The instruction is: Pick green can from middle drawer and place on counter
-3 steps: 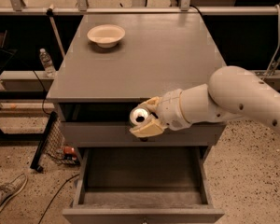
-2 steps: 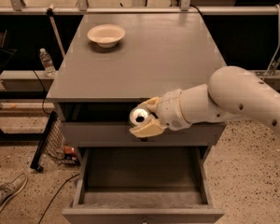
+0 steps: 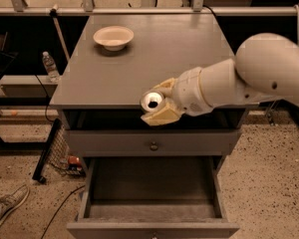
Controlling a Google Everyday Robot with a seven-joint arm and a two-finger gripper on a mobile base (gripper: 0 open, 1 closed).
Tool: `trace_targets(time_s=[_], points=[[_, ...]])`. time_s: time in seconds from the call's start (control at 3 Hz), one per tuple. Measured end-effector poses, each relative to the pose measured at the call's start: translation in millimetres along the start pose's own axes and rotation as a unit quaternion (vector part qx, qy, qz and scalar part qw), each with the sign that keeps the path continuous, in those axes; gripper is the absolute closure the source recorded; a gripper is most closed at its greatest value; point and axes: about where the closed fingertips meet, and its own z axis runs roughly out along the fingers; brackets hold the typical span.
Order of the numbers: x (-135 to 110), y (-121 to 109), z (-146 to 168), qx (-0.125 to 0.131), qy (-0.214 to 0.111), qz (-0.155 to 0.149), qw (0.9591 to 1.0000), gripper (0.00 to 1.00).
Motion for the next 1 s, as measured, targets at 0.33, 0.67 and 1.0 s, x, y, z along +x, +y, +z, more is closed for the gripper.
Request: trace_targets(time_s=[0.33,0.67,1.0], points=[[-30,-21,-23,0.010,0.013,-0.013,0.9998,1.00],[-51,-45,-32,0.009,0.011,-0.004,0.9999,1.00],[-63,-77,-30,0.010,-0.002,0.030,0.9995,1.00]])
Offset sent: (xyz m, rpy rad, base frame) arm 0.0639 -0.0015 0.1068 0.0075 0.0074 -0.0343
